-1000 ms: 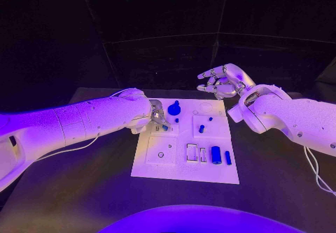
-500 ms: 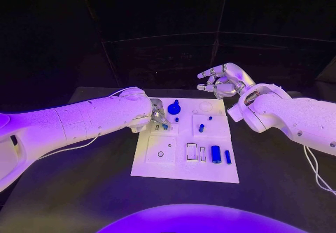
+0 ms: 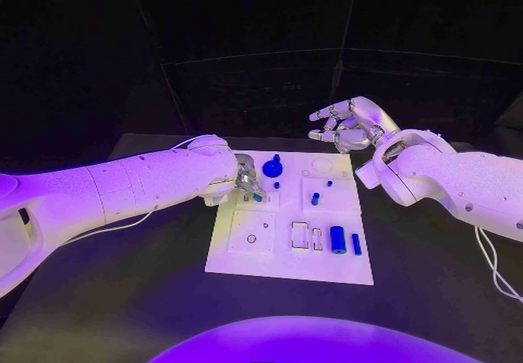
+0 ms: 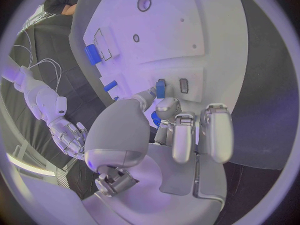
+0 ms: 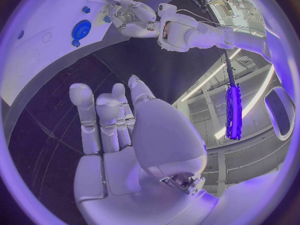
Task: Assemble the parts on the task board
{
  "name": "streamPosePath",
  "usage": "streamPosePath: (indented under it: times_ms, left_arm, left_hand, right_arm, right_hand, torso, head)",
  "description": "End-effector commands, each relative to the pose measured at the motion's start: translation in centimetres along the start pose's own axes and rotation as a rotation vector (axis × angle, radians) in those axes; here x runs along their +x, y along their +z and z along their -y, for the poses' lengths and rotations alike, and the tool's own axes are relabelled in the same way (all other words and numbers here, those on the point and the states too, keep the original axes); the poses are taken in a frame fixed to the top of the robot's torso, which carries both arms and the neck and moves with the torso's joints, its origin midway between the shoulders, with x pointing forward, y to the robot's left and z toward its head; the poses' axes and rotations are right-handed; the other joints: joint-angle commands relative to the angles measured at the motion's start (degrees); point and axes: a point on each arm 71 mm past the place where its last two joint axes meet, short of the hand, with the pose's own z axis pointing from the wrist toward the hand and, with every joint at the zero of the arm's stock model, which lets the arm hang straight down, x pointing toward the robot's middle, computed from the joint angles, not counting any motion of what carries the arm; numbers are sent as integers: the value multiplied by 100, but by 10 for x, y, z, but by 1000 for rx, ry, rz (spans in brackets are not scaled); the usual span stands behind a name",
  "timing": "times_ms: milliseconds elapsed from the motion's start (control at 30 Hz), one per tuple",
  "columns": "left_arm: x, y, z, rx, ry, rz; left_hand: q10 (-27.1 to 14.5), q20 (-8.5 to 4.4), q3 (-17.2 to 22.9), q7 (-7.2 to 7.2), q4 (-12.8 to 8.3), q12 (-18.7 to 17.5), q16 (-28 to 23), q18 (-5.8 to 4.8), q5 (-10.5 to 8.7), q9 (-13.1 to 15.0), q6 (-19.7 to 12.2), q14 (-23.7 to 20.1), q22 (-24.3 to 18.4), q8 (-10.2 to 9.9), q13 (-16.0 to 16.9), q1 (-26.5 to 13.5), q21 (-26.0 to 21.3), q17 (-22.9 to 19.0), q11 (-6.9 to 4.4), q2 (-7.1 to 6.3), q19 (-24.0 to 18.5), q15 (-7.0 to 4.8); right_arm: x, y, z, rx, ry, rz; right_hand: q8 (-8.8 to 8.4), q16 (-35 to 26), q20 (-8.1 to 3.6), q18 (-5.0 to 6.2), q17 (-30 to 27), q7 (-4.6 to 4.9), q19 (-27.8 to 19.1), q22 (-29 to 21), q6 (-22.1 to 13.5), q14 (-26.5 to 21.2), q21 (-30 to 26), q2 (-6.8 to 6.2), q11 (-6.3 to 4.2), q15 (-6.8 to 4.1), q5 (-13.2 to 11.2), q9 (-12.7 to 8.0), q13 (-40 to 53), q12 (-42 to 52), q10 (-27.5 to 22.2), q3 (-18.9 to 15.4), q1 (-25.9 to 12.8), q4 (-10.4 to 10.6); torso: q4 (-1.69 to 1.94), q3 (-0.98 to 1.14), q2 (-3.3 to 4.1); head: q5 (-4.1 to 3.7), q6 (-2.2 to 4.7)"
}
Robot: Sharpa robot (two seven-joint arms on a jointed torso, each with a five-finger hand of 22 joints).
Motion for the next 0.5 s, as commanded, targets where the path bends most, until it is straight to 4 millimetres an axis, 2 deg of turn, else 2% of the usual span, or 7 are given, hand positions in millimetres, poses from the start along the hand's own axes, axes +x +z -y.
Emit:
streamPosePath:
  times_ms: [33, 300, 500]
  left_arm:
    - [5, 0, -1, -15, 27, -28]
    - [5, 0, -2, -11, 23, -23]
    - [5, 0, -2, -11, 21, -21]
  left_hand:
    - [34, -17, 585, -48, -531, 12, 18, -47, -1, 2, 7, 595, 16, 52, -3, -28, 4, 1509, -1, 30, 130, -43]
    - [60, -30, 605, -69, -519, 53, 18, -53, 0, 48, 32, 595, 46, 125, 34, -64, 21, 1509, -19, 35, 141, -58]
    - [78, -44, 620, -88, -492, 77, 18, -57, -1, 97, 46, 595, 70, 202, 50, -115, 34, 1509, -35, 42, 150, -72]
  right_arm:
    - [0, 1, -2, -7, 3, -5]
    - [1, 1, -2, -7, 3, -6]
    - [1, 1, -2, -8, 3, -7]
  right_hand:
    - [-2, -38, -8, 110, -7, 0, -47, -10, -32, 29, -34, -22, 4, 3, 35, 1, -6, 1, -44, 2, 19, 32]
    - [-2, -45, -8, 111, -13, 0, -52, -19, -32, 27, -41, -24, 4, 3, 38, 1, -7, 1, -46, 1, 17, 34]
    - [-2, -45, -8, 111, -13, 0, -52, -19, -32, 27, -41, -24, 4, 3, 38, 1, -7, 1, -46, 1, 17, 34]
  torso:
    - [-8, -6, 2]
    - [-6, 4, 5]
    - [-9, 0, 5]
  head:
    - [4, -7]
    - [9, -18]
    - [8, -19]
